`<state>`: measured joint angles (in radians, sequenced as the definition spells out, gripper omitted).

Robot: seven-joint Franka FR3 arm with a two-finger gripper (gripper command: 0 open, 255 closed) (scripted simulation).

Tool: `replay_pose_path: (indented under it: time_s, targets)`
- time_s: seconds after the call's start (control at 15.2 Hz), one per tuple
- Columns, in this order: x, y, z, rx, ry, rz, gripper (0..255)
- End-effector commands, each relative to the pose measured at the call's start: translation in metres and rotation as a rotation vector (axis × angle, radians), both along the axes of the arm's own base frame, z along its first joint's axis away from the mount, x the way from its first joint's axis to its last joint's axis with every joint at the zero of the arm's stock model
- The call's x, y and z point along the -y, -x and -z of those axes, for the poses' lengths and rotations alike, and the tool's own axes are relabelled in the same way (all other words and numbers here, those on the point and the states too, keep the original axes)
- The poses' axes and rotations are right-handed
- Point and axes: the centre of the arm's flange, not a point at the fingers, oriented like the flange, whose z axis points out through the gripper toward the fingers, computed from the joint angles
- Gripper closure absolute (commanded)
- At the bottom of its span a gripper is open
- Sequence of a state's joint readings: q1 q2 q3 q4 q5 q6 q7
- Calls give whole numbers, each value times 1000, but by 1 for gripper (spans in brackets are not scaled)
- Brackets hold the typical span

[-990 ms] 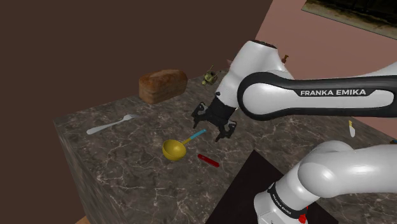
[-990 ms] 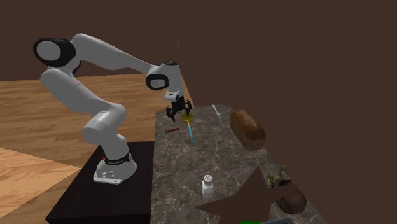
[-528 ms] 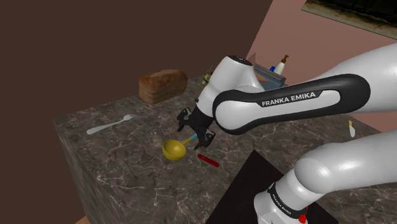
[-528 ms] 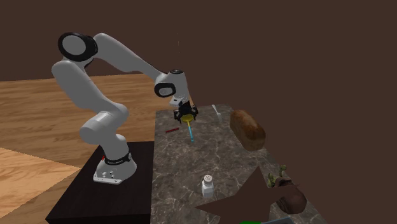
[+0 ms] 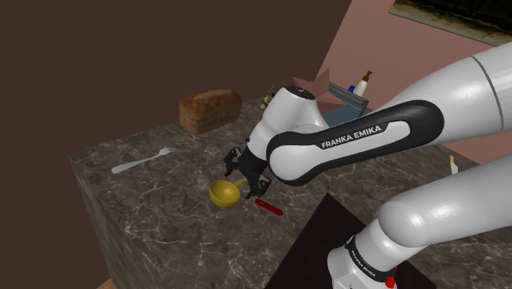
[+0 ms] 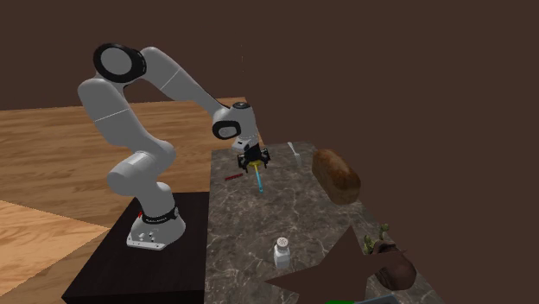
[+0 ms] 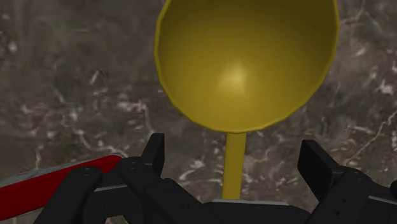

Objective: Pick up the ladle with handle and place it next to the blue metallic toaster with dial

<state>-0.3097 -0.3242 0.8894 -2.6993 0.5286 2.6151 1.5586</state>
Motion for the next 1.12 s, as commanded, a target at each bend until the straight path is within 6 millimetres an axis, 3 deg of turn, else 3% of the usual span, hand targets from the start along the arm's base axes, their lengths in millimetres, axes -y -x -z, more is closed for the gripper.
replay_pose_path:
  time_s: [0.0, 0.26, 0.33, 0.92, 1.06]
  targets:
    - [0, 0, 1, 0, 0, 0, 0]
    - [0, 0, 1, 0, 0, 0, 0]
    - [0, 0, 1, 0, 0, 0, 255]
    - [0, 0, 1, 0, 0, 0, 255]
    - [0, 0, -10, 0, 0, 0, 255]
